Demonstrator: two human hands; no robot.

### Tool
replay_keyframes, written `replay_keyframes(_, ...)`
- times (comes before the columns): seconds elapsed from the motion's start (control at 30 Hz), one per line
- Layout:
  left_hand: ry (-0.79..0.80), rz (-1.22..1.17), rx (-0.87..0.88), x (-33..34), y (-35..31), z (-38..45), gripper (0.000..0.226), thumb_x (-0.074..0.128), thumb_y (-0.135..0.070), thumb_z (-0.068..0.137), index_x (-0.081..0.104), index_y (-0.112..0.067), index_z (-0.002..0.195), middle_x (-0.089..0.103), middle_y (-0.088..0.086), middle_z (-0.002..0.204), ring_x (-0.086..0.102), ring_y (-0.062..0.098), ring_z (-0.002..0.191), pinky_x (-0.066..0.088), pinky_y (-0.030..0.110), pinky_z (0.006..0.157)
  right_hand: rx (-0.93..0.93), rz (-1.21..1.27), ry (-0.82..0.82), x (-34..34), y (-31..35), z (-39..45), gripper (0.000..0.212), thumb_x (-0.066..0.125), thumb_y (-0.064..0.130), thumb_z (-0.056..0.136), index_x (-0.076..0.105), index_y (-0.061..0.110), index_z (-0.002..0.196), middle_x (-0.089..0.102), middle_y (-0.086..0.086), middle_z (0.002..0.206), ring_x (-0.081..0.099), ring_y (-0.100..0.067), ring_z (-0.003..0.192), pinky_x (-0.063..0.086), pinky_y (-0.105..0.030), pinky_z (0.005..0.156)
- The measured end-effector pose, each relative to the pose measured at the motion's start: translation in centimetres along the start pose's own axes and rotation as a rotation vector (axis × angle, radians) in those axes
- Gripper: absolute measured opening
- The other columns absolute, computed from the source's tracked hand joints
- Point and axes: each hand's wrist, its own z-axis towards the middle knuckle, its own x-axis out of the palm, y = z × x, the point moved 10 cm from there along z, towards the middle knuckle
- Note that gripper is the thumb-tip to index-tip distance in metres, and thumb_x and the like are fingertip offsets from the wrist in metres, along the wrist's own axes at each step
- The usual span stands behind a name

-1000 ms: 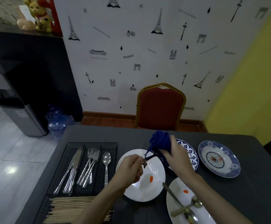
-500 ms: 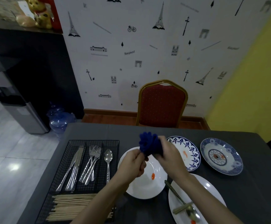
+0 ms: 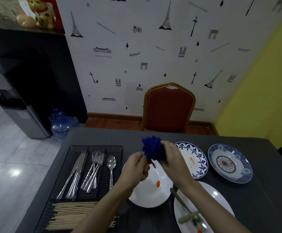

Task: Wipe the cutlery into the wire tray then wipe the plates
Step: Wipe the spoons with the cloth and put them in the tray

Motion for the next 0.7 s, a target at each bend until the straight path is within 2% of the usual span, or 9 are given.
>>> replay_keyframes(0.1,-0.035,0.01,0.015,-0.2,0.6,-0.4,0.028,0.038,-0.007,0.102,0.054,0.002,0.082,0.04,-0.002,0.052,0.032,0.007,0.043,0.027,0.017,0.04,0.116,0.012,-0.015,-0.9,-2.7,1.2,0.039,0.067,0.012,0.081,0.047,0.019,0.114,0.06,0.001,0.099,0.055,-0.013,0.09,0.042,-0.023,0.072)
replay_keyframes(0.2,-0.113,0.026,0.078,-2.0,1.2,-1.0,0.025,0.041,-0.01,0.103,0.054,0.005,0.088,0.04,-0.005,0.052,0.033,0.008,0.046,0.029,0.017,0.042,0.264,0.03,-0.089,-2.6,-6.0,1.9,0.029,0.066,0.018,0.084,0.045,0.016,0.103,0.06,0.001,0.086,0.058,-0.016,0.074,0.041,-0.027,0.057)
replay_keyframes(0.27,-0.197,0.141,0.134,-4.4,1.5,-1.0,0.021,0.045,-0.014,0.102,0.06,-0.003,0.092,0.05,-0.008,0.057,0.042,0.008,0.05,0.036,0.019,0.047,0.336,0.018,-0.115,-2.9,-7.7,1.3,0.029,0.067,0.019,0.084,0.044,0.013,0.101,0.059,-0.001,0.085,0.058,-0.02,0.073,0.043,-0.032,0.058)
replay_keyframes(0.37,-0.304,0.415,0.131,-8.1,3.8,-0.8,0.026,0.044,-0.024,0.102,0.067,-0.018,0.092,0.068,-0.008,0.076,0.062,0.008,0.07,0.049,0.028,0.065,0.395,0.016,-0.081,-1.7,-9.1,0.3,0.03,0.067,0.023,0.085,0.042,0.016,0.099,0.06,-0.001,0.084,0.058,-0.018,0.072,0.039,-0.028,0.055)
replay_keyframes(0.47,-0.46,0.624,0.011,-12.5,8.4,-0.5,0.037,0.035,-0.029,0.103,0.057,-0.014,0.078,0.06,0.005,0.073,0.058,0.023,0.069,0.046,0.042,0.064,0.417,0.046,-0.022,0.5,-9.2,-0.4,0.033,0.067,0.026,0.085,0.043,0.016,0.105,0.058,0.004,0.089,0.053,-0.012,0.074,0.038,-0.022,0.056)
replay_keyframes(0.57,-0.508,0.737,-0.075,-14.5,12.0,0.0,0.026,0.036,-0.015,0.1,0.058,-0.007,0.088,0.059,0.013,0.081,0.058,0.034,0.075,0.043,0.039,0.064,0.409,0.07,0.054,2.8,-8.6,-0.8,0.035,0.067,0.029,0.084,0.043,0.017,0.106,0.058,0.003,0.089,0.057,-0.014,0.075,0.041,-0.021,0.056)
replay_keyframes(0.63,-0.497,0.812,-0.075,-14.3,12.4,0.2,0.021,0.037,-0.007,0.098,0.057,-0.002,0.094,0.054,0.012,0.085,0.055,0.035,0.08,0.04,0.038,0.068,0.411,0.086,0.093,4.0,-8.4,-1.3,0.037,0.068,0.029,0.084,0.044,0.015,0.108,0.061,0.001,0.091,0.059,-0.017,0.078,0.046,-0.027,0.06)
replay_keyframes(0.7,-0.47,0.885,-0.079,-14.0,12.9,0.6,0.02,0.036,-0.001,0.097,0.056,0.002,0.098,0.046,0.01,0.088,0.052,0.037,0.083,0.037,0.039,0.072,0.406,0.109,0.109,4.8,-8.4,-1.7,0.035,0.068,0.027,0.084,0.045,0.015,0.108,0.06,0.002,0.091,0.059,-0.017,0.078,0.045,-0.027,0.061)
